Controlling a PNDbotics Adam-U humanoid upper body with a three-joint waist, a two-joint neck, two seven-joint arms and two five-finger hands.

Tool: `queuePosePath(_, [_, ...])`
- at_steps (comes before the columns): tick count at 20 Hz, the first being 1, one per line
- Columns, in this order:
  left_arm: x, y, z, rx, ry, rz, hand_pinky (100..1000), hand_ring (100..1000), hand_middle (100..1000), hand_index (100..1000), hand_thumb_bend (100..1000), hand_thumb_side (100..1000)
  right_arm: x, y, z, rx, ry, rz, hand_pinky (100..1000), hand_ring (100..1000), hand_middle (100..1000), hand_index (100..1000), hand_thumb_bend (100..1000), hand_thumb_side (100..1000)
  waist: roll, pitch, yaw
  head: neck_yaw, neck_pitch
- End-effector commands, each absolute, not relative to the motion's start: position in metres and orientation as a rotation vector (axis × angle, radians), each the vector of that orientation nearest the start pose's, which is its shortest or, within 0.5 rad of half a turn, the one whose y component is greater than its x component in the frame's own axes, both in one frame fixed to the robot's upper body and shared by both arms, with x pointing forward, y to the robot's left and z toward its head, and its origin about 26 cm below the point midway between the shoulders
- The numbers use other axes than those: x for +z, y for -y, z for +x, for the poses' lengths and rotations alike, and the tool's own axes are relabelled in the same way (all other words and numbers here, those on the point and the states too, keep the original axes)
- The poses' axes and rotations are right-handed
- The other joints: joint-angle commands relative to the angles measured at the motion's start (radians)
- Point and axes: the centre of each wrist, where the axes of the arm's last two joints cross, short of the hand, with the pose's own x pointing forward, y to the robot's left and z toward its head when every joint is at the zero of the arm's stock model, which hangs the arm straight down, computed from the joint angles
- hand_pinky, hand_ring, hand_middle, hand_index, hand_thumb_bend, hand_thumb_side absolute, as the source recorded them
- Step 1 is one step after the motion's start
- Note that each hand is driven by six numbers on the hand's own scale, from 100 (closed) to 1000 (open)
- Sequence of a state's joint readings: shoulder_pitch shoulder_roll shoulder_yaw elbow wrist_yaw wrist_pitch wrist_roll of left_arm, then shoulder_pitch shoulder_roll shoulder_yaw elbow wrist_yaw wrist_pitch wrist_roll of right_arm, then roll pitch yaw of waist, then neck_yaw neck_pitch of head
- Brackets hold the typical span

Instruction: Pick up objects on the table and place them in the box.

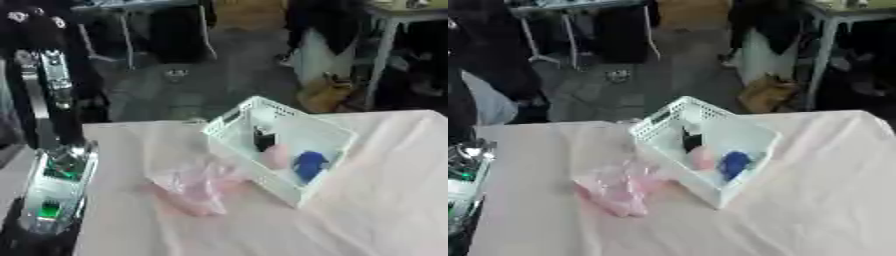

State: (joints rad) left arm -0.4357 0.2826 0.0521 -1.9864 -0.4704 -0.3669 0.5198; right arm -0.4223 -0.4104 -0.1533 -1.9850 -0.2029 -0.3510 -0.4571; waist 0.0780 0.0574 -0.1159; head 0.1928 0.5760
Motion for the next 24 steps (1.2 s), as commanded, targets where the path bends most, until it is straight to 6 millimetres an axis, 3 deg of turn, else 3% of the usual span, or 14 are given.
queuePosePath(1, [0.244, -0.254, 0.309, -0.004, -3.160, -0.850, 631, 853, 917, 994, 100, 1000, 0.264, 0.296, 0.303, 0.396, -3.421, 0.228, 823, 887, 761, 772, 100, 771, -0.015, 0.002, 0.000, -0.001, -0.013])
queuePosePath(12, [0.245, -0.254, 0.309, -0.002, -3.160, -0.853, 632, 853, 917, 994, 100, 1000, 0.265, 0.297, 0.303, 0.398, -3.419, 0.229, 823, 887, 761, 772, 100, 771, -0.014, 0.003, -0.001, -0.002, -0.014])
queuePosePath(14, [0.245, -0.254, 0.309, 0.024, -3.158, -0.889, 645, 881, 923, 998, 100, 997, 0.265, 0.297, 0.303, 0.399, -3.417, 0.235, 823, 887, 761, 772, 100, 771, -0.015, 0.003, 0.002, -0.018, -0.014])
queuePosePath(15, [0.247, -0.256, 0.309, 0.081, -3.152, -0.951, 667, 945, 958, 1000, 104, 994, 0.265, 0.298, 0.302, 0.397, -3.419, 0.239, 823, 888, 761, 772, 100, 772, -0.014, 0.002, 0.005, -0.030, -0.011])
queuePosePath(17, [0.252, -0.258, 0.309, 0.273, -3.124, -1.144, 710, 982, 981, 1000, 127, 949, 0.264, 0.298, 0.302, 0.391, -3.424, 0.243, 823, 887, 761, 772, 100, 771, -0.011, -0.004, 0.007, -0.043, -0.002])
queuePosePath(21, [0.270, -0.255, 0.311, 0.808, -2.991, -1.526, 800, 1000, 995, 1000, 139, 925, 0.265, 0.298, 0.302, 0.391, -3.429, 0.239, 824, 886, 762, 772, 100, 769, -0.002, -0.017, -0.004, -0.045, 0.013])
queuePosePath(24, [0.282, -0.253, 0.317, 1.129, -2.861, -1.692, 798, 997, 980, 1000, 154, 915, 0.265, 0.297, 0.302, 0.382, -3.439, 0.236, 824, 886, 762, 772, 100, 768, 0.005, -0.026, -0.011, -0.043, 0.022])
